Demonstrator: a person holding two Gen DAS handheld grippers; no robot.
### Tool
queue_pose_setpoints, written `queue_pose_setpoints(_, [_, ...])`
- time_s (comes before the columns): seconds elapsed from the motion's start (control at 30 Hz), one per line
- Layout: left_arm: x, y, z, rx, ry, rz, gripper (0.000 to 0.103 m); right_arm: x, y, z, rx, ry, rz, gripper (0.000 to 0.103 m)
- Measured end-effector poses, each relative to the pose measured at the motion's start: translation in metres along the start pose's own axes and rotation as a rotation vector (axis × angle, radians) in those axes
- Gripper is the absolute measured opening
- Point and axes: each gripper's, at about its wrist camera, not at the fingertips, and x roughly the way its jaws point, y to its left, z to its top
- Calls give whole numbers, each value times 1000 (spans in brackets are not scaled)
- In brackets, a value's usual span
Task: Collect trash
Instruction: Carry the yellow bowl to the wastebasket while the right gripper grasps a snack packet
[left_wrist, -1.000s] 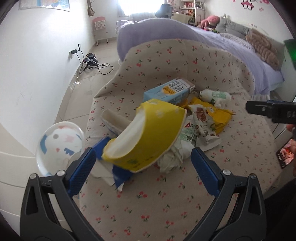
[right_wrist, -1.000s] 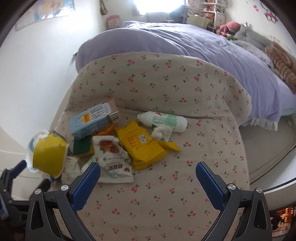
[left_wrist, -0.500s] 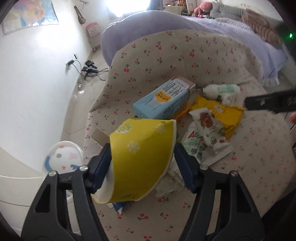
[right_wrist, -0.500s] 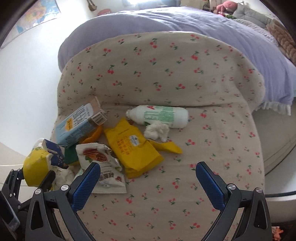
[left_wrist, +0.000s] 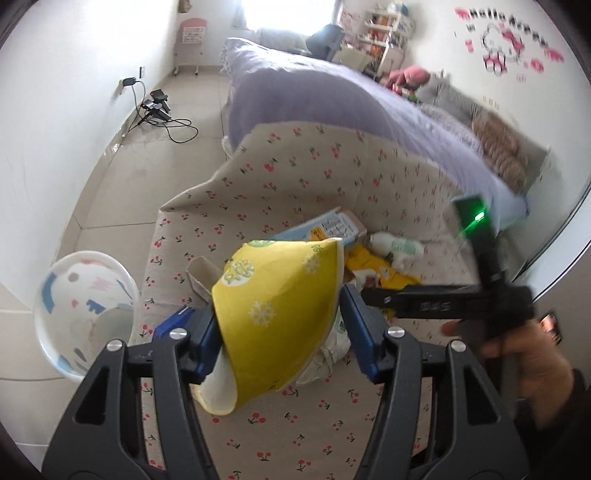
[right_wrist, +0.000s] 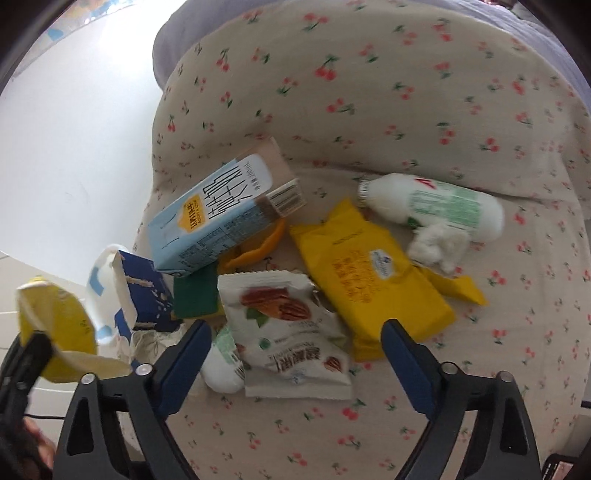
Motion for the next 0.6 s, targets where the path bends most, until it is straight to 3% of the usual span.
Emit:
queue_pose_setpoints(0.13, [-3, 15, -4, -57, 2, -32, 61, 22, 8, 5, 11, 27, -41, 87])
queue_pose_setpoints(0.17, [-4, 19, -4, -62, 1, -33, 61, 27, 10, 6, 11, 29, -49, 78])
queue_pose_setpoints(0.37, [-13, 40, -8, -106, -1, -35, 61, 31, 21, 6, 2, 13, -47, 48])
queue_pose_setpoints(0.6, [-27, 66, -14, -137, -19, -21, 61, 18, 33, 2, 5, -29, -38, 45])
